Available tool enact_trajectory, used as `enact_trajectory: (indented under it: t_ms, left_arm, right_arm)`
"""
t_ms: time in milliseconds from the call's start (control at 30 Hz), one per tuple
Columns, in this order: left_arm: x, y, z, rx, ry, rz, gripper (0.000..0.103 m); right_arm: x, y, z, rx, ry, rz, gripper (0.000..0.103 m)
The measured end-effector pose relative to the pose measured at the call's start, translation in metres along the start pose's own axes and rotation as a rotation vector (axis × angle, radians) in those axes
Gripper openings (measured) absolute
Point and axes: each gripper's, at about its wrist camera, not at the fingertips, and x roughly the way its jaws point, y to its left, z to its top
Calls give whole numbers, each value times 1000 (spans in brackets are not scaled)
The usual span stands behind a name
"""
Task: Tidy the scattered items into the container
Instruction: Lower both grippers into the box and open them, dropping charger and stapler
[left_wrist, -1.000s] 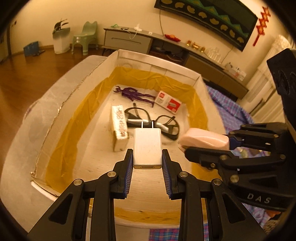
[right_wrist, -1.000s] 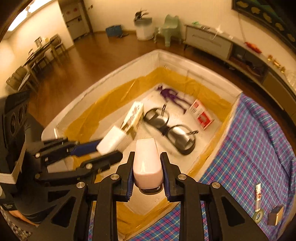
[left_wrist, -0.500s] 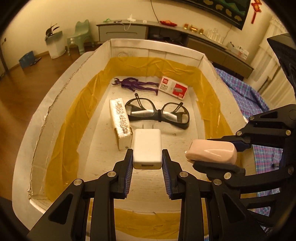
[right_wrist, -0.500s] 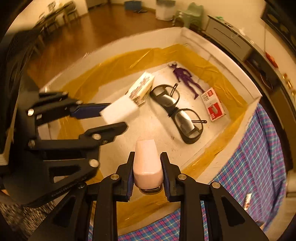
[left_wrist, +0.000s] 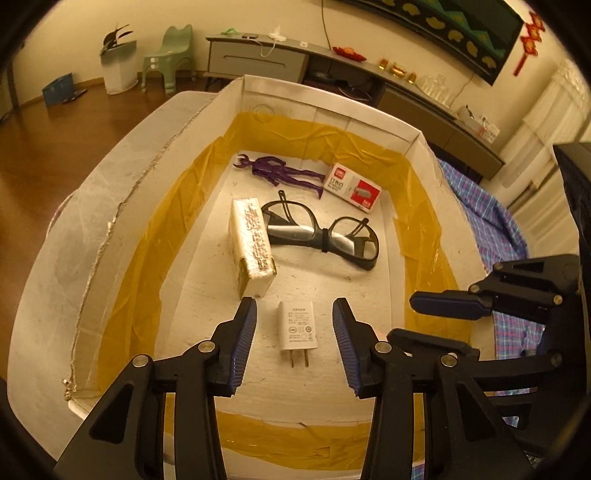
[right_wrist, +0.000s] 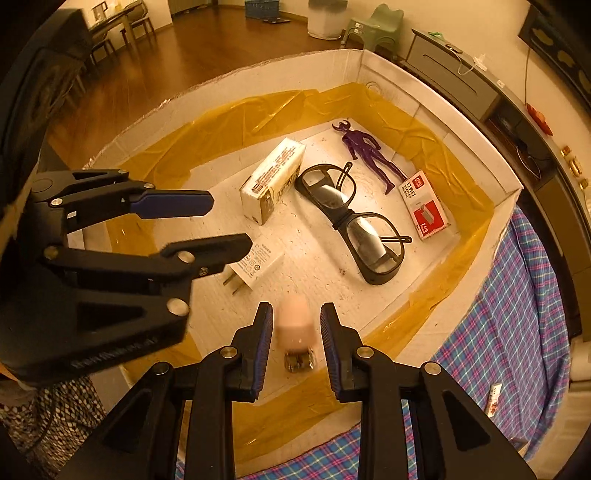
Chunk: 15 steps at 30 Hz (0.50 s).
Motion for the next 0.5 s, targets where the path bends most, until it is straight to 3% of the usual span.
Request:
enact_trajectory:
  t_ms: [333,500]
  left_arm:
    - [-8,0,3,-15,-23,6,46]
    - [-19,-5,4,-18,-47,19,46]
  right_arm:
    - [-9,11,-10,1,-29,30,29]
    - [-23,8,-17,32,-93,34,29]
